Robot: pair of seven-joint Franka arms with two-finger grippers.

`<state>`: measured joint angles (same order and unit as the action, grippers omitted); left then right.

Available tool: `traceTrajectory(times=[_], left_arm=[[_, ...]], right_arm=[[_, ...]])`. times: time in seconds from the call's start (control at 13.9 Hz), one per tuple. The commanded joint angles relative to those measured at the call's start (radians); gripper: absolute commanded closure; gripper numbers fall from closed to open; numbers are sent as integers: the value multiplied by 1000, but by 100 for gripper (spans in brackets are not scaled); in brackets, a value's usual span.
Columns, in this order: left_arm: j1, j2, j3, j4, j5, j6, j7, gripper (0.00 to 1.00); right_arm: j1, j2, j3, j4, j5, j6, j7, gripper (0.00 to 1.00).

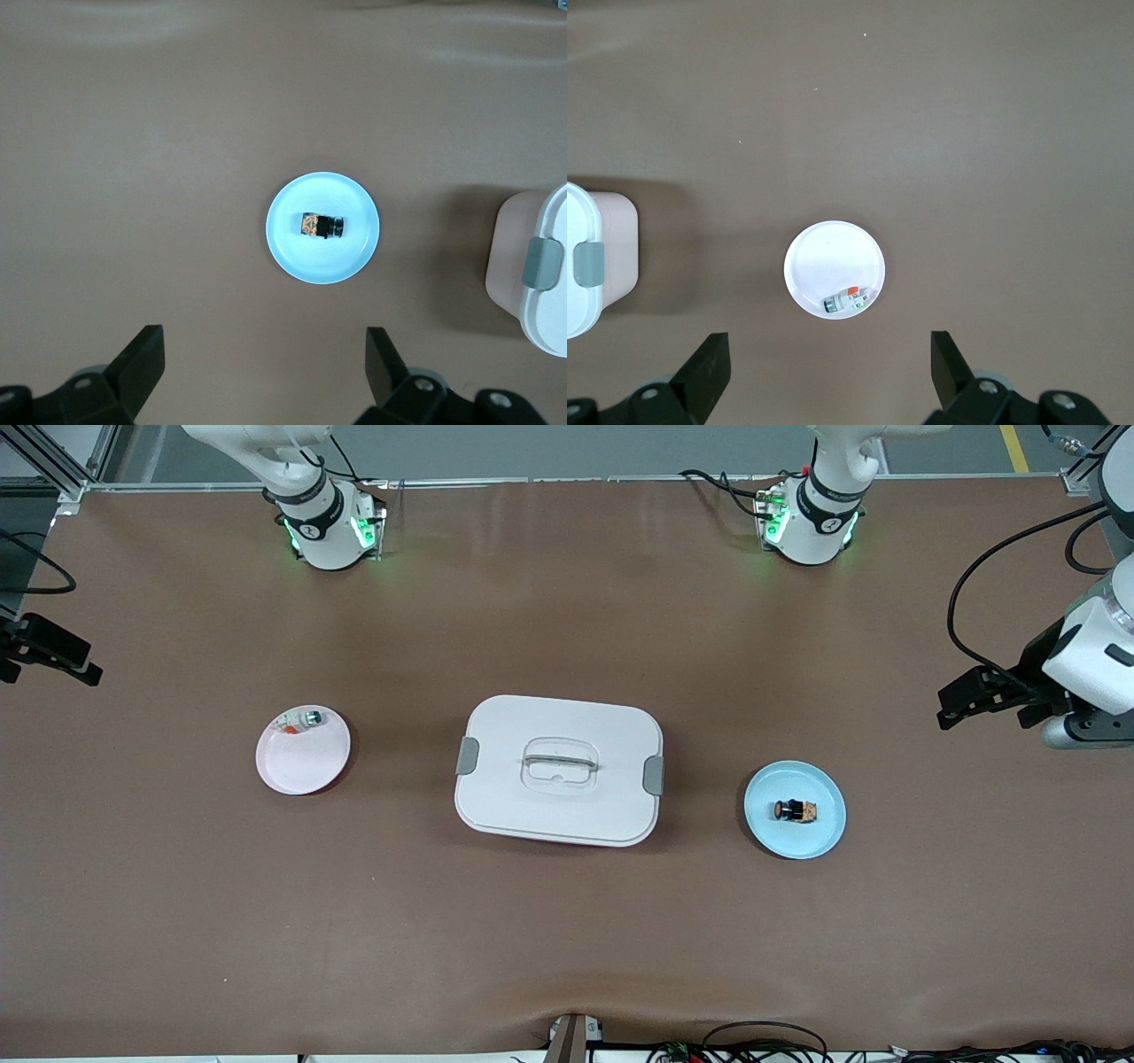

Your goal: Transfer orange switch to right arm and place

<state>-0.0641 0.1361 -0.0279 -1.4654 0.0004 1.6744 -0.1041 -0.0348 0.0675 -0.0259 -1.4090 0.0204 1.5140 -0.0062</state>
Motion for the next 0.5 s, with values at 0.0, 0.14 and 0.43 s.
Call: traceTrajectory(times=[0.0,0.14,0.43], left_arm=[[-3,8,2,20,-14,-21,-5,0],[-9,16,2,13,-14,-22,-3,0],[-19,80,0,13,-16,-21,-6,0]], right_arm=[[-4,-14,7,-13,1,6,11,0],[-7,-14,7,-13,1,5,12,0],[-5,-14,7,-13,1,5,12,0]])
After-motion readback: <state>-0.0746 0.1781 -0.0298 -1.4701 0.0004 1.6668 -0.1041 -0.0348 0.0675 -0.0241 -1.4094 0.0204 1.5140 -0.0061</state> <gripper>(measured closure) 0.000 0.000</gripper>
